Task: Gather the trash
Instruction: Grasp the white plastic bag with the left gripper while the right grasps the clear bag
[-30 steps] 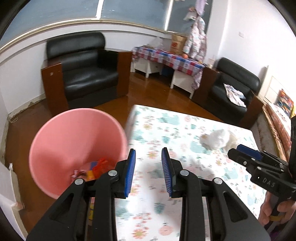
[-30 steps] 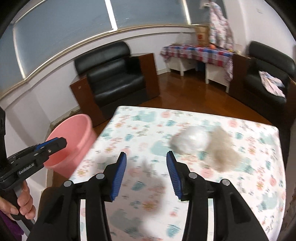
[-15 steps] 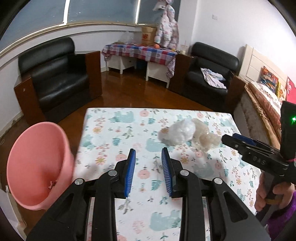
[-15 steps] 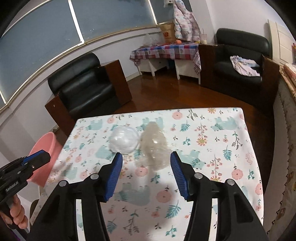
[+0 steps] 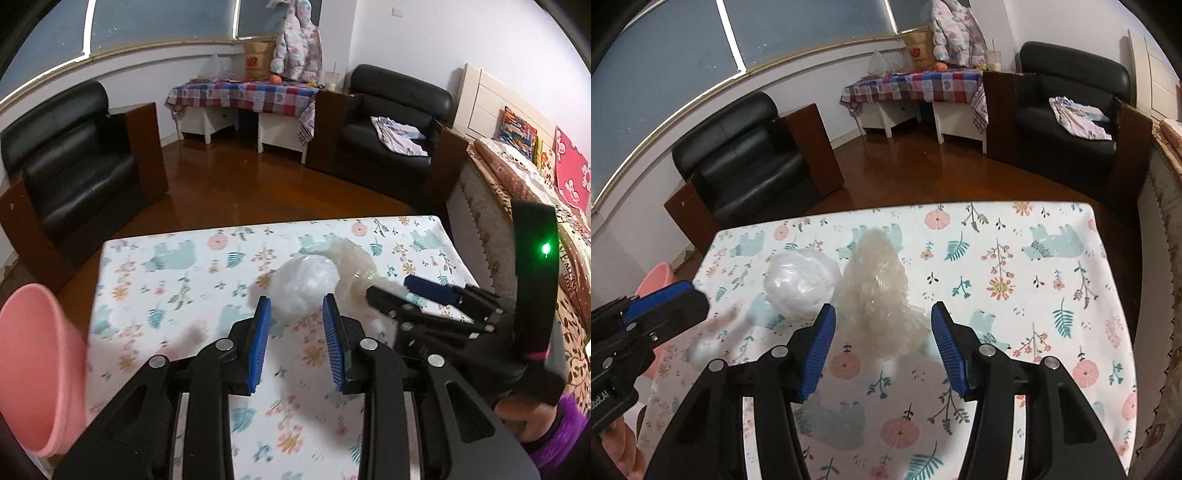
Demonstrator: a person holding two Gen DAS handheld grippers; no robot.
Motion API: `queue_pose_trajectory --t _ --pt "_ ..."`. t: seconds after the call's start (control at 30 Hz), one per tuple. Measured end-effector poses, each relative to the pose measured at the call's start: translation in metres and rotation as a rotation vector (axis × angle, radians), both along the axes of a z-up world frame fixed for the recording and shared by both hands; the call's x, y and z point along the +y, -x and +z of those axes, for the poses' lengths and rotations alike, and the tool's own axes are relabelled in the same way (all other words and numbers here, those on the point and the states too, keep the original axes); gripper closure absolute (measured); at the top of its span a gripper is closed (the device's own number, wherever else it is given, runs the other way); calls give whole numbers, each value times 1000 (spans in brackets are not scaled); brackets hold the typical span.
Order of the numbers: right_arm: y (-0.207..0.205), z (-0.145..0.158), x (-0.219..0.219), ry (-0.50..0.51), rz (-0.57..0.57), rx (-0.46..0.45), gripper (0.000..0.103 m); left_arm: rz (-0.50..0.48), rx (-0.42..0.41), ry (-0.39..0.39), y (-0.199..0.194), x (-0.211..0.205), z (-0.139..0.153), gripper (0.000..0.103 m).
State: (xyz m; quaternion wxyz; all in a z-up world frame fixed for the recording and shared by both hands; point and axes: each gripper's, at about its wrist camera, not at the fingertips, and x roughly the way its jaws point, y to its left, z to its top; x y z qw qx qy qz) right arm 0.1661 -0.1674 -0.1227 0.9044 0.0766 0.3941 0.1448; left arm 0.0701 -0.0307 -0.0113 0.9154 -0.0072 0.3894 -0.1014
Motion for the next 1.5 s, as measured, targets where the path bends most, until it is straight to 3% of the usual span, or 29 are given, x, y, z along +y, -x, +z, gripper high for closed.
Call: queue_pose_trajectory --t 0.13,0.2,0.4,0.57,0.63,0.83,0.97,1.1,1.5 --pt "-3 -10 4 0 7 15 56 -14 6 -27 -16 -12 -9 74" --pt "-4 -15 5 5 10 20 78 -17 9 -45 -23 -16 -13 74" --pt "3 -20 6 -16 23 3 90 -4 24 -76 -42 -19 -30 74" --pt "16 -15 -4 -61 1 5 92 5 59 -64 -54 -17 -46 73" --pt "19 -13 -11 -80 -11 5 92 10 55 -58 -56 -17 -48 68" --pt "29 -11 -20 -108 -28 19 92 -1 20 -78 -58 -26 -56 68" --pt "34 -11 -21 -106 -36 21 92 -3 -3 -82 -58 -30 -58 78" --pt "38 -8 -24 -107 -43 18 92 4 -11 -53 -50 -26 -52 84" --pt "62 10 -16 -116 -19 -9 92 36 -50 6 2 6 -9 84"
